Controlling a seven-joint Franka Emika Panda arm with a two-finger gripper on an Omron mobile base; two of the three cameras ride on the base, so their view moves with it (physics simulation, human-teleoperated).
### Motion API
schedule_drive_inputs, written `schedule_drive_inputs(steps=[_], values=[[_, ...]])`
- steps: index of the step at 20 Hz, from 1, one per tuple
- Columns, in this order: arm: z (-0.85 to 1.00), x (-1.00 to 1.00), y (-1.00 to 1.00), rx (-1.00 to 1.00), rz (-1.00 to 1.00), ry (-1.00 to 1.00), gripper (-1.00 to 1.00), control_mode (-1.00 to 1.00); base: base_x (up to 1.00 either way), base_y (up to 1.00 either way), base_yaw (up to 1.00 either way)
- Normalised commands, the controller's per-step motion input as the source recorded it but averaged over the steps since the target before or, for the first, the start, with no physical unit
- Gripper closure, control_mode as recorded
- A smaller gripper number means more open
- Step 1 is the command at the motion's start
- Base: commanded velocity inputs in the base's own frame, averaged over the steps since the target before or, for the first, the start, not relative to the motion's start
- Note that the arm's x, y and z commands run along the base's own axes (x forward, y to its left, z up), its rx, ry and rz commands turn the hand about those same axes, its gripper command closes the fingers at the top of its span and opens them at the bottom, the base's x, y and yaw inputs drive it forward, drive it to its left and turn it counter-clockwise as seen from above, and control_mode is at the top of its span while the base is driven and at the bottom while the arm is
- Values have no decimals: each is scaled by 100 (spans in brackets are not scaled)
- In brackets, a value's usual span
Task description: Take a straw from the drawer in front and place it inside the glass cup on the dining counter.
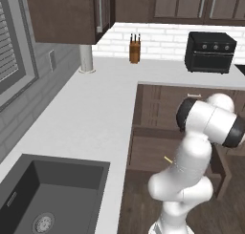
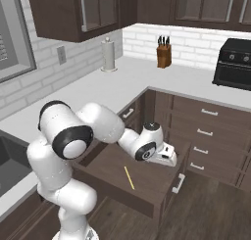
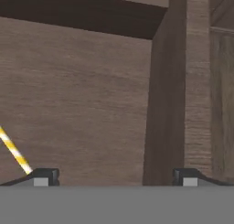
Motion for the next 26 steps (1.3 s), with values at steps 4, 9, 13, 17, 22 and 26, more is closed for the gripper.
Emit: schedule_drive_inputs(steps=[4,9,13,17,22,26], values=[[66,-21,100,0,22,0,-100,-100,0,0,0],[13,0,92,-1,14,0,-100,-100,0,0,0],[-1,0,46,0,8,0,-100,-100,0,0,0],[-7,3,31,0,4,0,-100,-100,0,0,0],[-14,11,14,0,2,0,-100,-100,0,0,0],[-29,12,7,0,1,1,-100,-100,0,0,0]])
